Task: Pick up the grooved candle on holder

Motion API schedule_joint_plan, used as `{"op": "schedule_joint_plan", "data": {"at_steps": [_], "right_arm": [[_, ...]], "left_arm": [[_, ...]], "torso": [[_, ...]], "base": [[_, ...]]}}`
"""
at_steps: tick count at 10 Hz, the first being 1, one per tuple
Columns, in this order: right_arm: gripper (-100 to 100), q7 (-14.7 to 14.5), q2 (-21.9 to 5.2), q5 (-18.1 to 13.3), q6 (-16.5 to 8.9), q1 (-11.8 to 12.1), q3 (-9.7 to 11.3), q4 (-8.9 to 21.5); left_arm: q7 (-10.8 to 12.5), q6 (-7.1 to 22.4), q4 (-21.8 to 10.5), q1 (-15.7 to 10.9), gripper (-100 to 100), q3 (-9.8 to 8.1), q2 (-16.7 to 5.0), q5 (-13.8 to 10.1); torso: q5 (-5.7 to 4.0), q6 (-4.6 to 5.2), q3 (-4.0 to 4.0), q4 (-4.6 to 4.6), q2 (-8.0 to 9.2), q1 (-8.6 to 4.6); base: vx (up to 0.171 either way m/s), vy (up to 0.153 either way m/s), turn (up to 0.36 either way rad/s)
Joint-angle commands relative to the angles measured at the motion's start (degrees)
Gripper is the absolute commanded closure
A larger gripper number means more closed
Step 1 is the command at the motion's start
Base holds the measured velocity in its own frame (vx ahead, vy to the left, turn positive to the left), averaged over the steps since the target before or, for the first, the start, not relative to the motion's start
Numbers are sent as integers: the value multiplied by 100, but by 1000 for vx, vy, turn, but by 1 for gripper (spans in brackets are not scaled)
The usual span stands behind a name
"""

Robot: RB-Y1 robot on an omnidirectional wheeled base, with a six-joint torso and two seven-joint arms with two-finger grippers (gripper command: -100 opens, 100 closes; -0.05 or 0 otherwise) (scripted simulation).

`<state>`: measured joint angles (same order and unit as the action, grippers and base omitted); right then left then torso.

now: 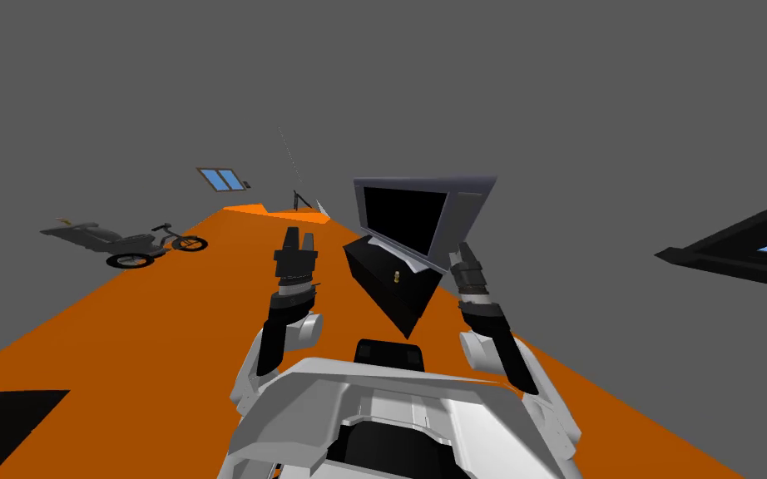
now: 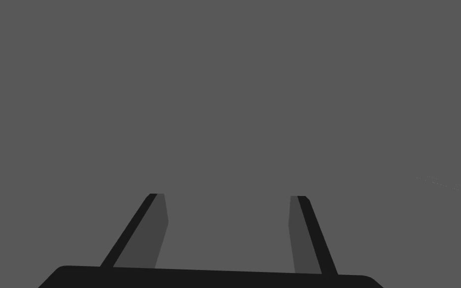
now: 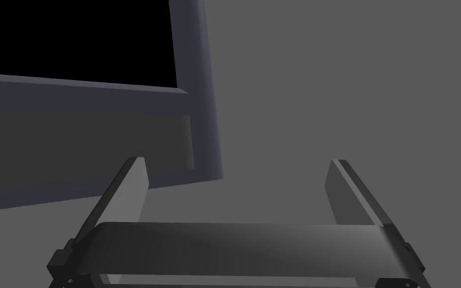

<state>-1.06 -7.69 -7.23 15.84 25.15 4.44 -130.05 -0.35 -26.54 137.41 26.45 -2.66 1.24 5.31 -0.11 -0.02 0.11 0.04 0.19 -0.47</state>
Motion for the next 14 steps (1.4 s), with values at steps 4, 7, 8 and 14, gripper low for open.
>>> {"op": "schedule_joint_plan", "data": {"at_steps": [4,7,8,14], "right_arm": [[-100,59,-220,-353,-641,-190,165,458],[-100,88,-285,-511,-947,-255,248,650],[-100,123,-341,-676,-1170,-324,337,858],[-100,260,-468,-1207,-2024,-547,624,1570]], "left_arm": [[0,0,0,1,0,0,1,0],[0,0,0,0,0,0,0,0],[0,0,0,1,0,0,0,0],[0,0,0,2,0,0,0,0]], "torso": [[5,3,-7,-3,-12,25],[5,1,-6,-2,-9,21],[5,4,-7,-2,-12,23],[5,5,-10,-4,-18,23]], "base": [[-35,-58,154],[-38,-54,153],[-26,-54,290],[-33,-49,190]]}}
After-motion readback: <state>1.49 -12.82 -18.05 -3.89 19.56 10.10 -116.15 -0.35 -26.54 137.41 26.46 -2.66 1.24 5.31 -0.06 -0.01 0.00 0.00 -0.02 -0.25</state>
